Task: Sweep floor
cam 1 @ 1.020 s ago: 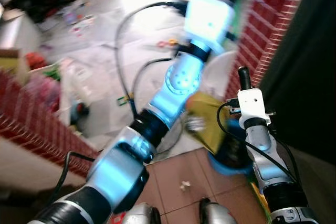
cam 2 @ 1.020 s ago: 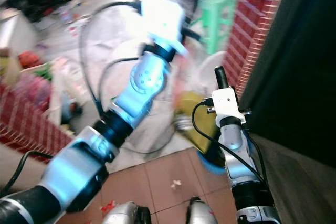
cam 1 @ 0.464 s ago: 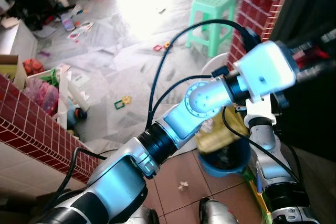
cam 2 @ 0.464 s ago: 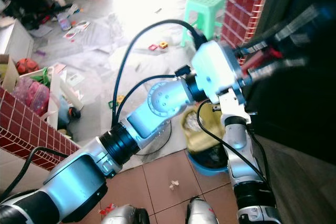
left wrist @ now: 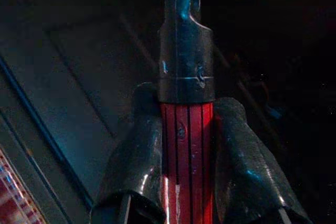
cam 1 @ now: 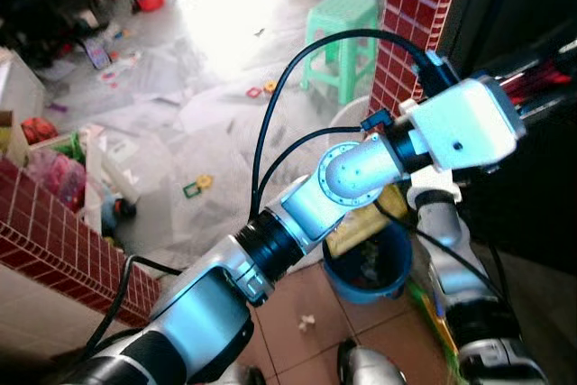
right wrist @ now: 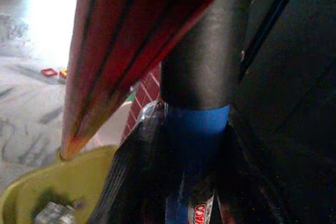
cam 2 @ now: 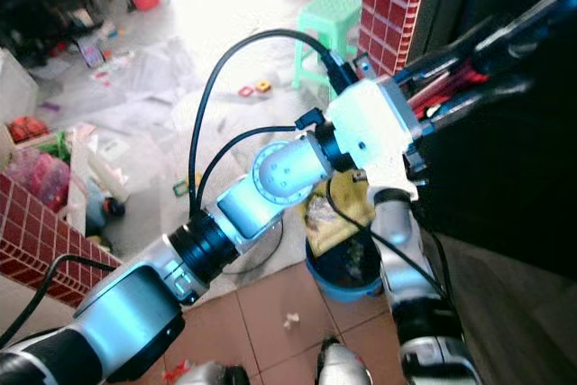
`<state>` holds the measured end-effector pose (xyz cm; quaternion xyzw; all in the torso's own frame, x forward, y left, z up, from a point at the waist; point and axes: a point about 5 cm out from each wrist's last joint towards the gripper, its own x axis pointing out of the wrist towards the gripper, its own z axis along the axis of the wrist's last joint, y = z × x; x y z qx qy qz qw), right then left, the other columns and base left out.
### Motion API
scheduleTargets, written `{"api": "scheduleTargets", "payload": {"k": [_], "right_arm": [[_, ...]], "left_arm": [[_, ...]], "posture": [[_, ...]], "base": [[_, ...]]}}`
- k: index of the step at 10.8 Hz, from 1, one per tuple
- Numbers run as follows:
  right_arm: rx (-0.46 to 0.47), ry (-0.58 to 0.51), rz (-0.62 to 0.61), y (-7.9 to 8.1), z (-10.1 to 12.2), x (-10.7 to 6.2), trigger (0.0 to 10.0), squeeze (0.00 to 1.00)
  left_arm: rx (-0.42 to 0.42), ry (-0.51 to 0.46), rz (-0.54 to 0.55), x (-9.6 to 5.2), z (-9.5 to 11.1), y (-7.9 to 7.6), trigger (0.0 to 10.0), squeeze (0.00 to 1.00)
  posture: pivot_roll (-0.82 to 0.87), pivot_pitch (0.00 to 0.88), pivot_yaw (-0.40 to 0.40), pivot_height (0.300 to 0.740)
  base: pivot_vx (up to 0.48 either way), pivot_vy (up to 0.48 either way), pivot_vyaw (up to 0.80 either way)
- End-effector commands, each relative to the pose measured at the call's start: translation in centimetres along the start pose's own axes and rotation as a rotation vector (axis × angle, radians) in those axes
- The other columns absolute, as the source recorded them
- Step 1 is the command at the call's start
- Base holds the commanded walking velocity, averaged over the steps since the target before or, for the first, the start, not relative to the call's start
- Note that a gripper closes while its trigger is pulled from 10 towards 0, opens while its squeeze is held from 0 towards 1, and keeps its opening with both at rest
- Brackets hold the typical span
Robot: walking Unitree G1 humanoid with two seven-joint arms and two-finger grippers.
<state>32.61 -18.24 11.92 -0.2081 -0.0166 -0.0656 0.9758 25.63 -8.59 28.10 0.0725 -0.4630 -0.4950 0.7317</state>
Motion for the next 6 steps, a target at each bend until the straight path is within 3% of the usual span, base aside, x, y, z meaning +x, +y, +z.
{"api": "scheduleTargets", "payload": {"k": [1,2,3,4,5,6], "right_arm": [[-0.02,-0.039,0.015,0.4,1.3,0.7,10.0,0.0],[-0.021,-0.042,0.015,0.5,1.8,1.2,10.0,0.0],[-0.021,-0.043,0.014,0.4,1.9,1.3,10.0,0.0],[-0.019,-0.041,0.014,0.4,1.9,1.4,10.0,0.0],[-0.016,-0.037,0.013,0.5,1.8,1.4,10.0,0.0],[-0.013,-0.033,0.013,0.5,1.8,1.5,10.0,0.0]], "left_arm": [[-0.046,-0.228,0.042,2.9,3.8,-2.0,10.0,0.0],[0.152,-0.266,0.085,2.6,4.6,-1.5,10.0,0.0],[0.103,-0.217,-0.014,2.6,3.6,-2.3,10.0,0.0],[0.09,-0.207,-0.025,2.3,3.4,-2.3,10.0,0.0],[0.026,-0.179,0.068,2.5,3.2,-1.3,10.0,0.0],[0.028,-0.176,0.091,2.5,3.1,-0.9,10.0,0.0]], "posture": [[-0.14,0.058,0.099,0.74],[-0.14,0.056,0.098,0.74],[-0.14,0.054,0.095,0.74],[-0.14,0.056,0.096,0.74],[-0.14,0.058,0.095,0.74],[-0.14,0.056,0.093,0.74]], "base": [[0.0,0.0,0.0],[0.0,0.0,0.0],[0.0,0.0,0.0],[0.0,0.0,0.0],[0.0,0.0,0.0],[0.0,0.0,0.0]]}}
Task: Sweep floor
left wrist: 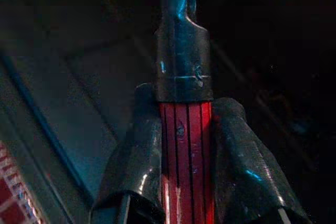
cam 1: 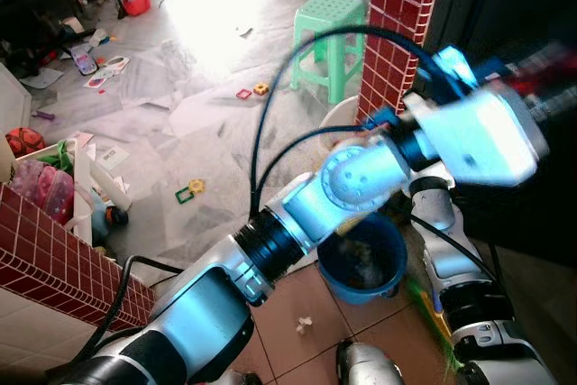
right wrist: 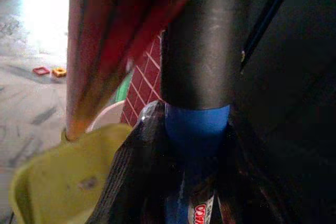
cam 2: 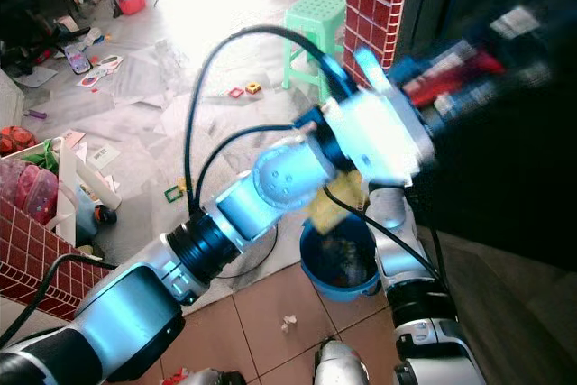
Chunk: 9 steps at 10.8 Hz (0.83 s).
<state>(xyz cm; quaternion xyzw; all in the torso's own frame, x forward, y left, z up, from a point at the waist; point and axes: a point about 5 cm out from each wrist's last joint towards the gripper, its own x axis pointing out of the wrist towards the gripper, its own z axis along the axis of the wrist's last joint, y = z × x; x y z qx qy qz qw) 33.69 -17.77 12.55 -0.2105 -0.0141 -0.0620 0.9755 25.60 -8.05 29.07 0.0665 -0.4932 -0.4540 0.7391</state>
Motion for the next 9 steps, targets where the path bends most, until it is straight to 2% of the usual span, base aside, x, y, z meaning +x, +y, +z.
{"api": "scheduleTargets", "payload": {"k": [1,2,3,4,5,6,7,8,9], "right_arm": [[-0.006,-0.034,0.007,0.2,1.0,0.4,10.0,0.0],[-0.002,-0.034,0.007,0.2,1.0,0.4,10.0,0.0],[-0.008,-0.001,0.007,-0.1,-1.1,-1.1,10.0,0.0],[-0.013,0.001,0.016,-0.1,-1.5,-1.2,10.0,0.0],[-0.004,-0.004,0.028,0.3,-1.4,-1.2,10.0,0.0],[0.022,-0.023,0.04,0.7,-1.1,-1.2,10.0,0.0],[0.034,-0.033,0.052,1.0,-1.0,-1.4,10.0,0.0],[0.036,-0.039,0.059,1.0,-1.0,-1.5,10.0,0.0],[0.036,-0.038,0.062,0.9,-1.0,-1.6,10.0,0.0]], "left_arm": [[-0.1,-0.101,0.095,2.3,1.9,-0.5,10.0,0.0],[-0.063,-0.063,0.248,2.2,1.6,3.4,10.0,0.0],[0.099,-0.043,0.416,1.1,1.8,8.9,10.0,0.0],[0.217,-0.015,0.524,-0.3,2.2,12.9,10.0,0.0],[0.28,0.028,0.553,-1.6,2.1,14.6,10.0,0.0],[0.36,0.144,0.586,-4.1,0.8,15.9,10.0,0.0],[0.341,0.316,0.64,-7.3,-1.8,15.9,10.0,0.0],[0.323,0.426,0.657,-10.2,-3.4,15.3,10.0,0.0],[0.279,0.561,0.709,-14.2,-5.0,14.6,10.0,0.0]], "posture": [[-0.14,0.053,0.095,0.74],[-0.14,0.053,0.096,0.74],[-0.13,0.05,0.091,0.74],[-0.12,0.05,0.088,0.74],[-0.11,0.046,0.084,0.74],[-0.11,0.047,0.084,0.74],[-0.11,0.047,0.084,0.74],[-0.11,0.048,0.082,0.74],[-0.11,0.049,0.08,0.74]], "base": [[0.0,0.0,0.0],[0.0,0.0,0.0],[0.0,0.0,0.0],[0.0,0.0,0.0],[0.0,0.0,0.0],[0.0,0.0,0.0],[0.0,0.0,0.0],[0.0,0.0,0.0],[0.0,0.0,0.0]]}}
